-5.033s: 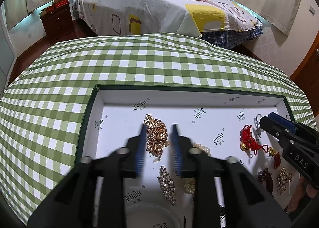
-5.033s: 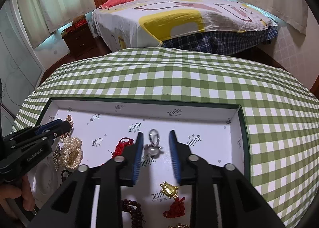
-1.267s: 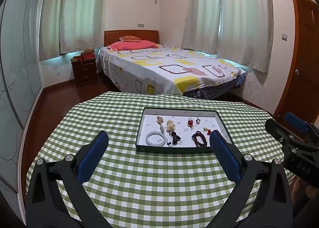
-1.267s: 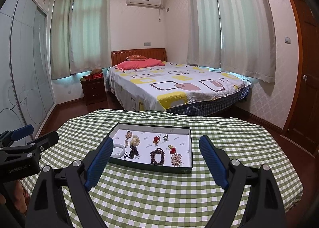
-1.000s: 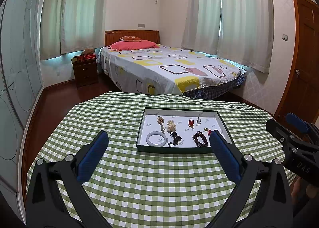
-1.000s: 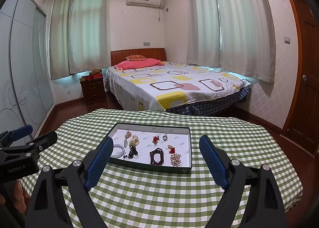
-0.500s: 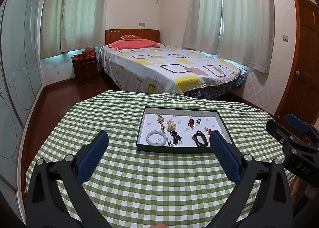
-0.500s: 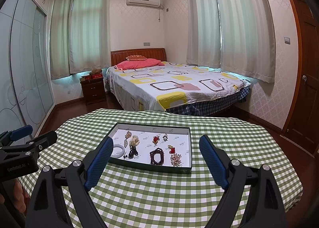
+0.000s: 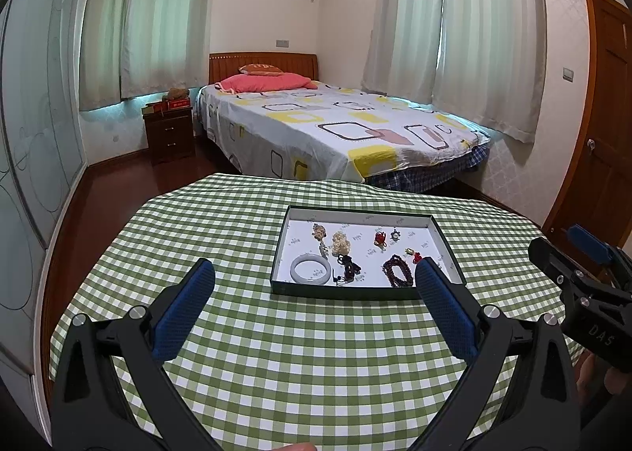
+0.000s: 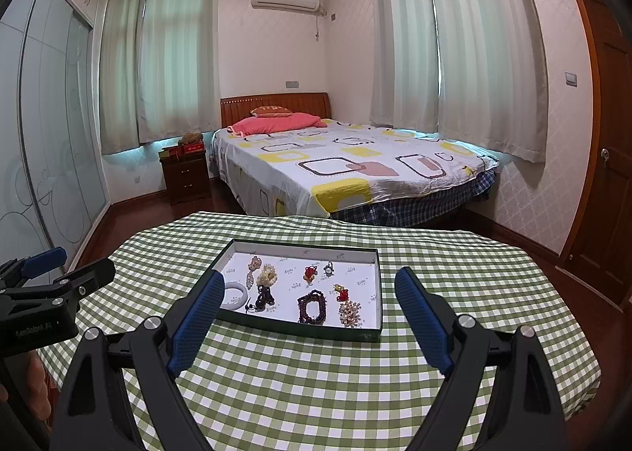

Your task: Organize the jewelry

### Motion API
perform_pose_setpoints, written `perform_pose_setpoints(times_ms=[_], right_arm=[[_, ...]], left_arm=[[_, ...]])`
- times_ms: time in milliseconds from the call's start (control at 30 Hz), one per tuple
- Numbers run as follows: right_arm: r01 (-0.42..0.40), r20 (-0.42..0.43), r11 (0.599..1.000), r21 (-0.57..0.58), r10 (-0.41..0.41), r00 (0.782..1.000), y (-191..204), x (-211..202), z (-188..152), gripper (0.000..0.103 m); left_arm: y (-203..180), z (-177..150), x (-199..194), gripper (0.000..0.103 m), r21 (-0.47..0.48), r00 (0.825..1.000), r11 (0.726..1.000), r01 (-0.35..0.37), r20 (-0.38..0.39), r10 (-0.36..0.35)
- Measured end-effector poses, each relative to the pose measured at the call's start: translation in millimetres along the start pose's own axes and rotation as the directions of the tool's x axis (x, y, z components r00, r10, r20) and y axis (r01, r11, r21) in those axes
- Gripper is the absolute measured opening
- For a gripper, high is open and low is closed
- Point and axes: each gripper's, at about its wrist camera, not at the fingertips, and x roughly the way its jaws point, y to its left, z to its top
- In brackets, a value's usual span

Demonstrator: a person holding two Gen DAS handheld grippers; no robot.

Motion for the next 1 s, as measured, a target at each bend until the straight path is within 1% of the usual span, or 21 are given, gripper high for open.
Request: perform_pose_setpoints(times_ms=[100,200,433,533,733,867,1000], right_arm=[[-0.001,-0.003,1.000,-0.001,0.001,1.000,1,1,0,0.085],[-0.001,-0.006,1.000,-0.004,0.001,1.000,2,2,-1,0.085],[-0.001,-0.007,1.000,-0.003,0.001,1.000,2,2,-1,0.085],[0.000,-0.008,1.000,-0.003,0.000,1.000,2,3,-1,0.085],[0.001,-0.012,1.000,-0.002,-0.001,1.000,-1,5,-4,0.085],[0.006,-0.021,1.000,0.005,-0.006,1.000,-5,11,-6,0.085],[0.013,-0.029,1.000,0.012,-0.013,1.000,-9,16,-8,0.085]], left_arm=[[-1,1,0,0.099,0.009,1.000,1.000,-0.004,0.004,0.004],[-3,0,0,0.099,0.021,1.000,1.000,0.011,-0.001,-0.011],[-3,-1,4,0.099,0.002,0.999,0.999,0.035,-0.017,-0.035],[-1,-1,2,0.099,-0.006,1.000,1.000,0.027,0.005,-0.027],[3,-1,6,0.099,-0.001,1.000,1.000,-0.001,0.014,0.001],[6,-2,15,0.099,-0.002,1.000,1.000,0.003,-0.008,-0.003],[13,-5,29,0.099,-0.028,0.999,1.000,0.001,-0.035,-0.002]])
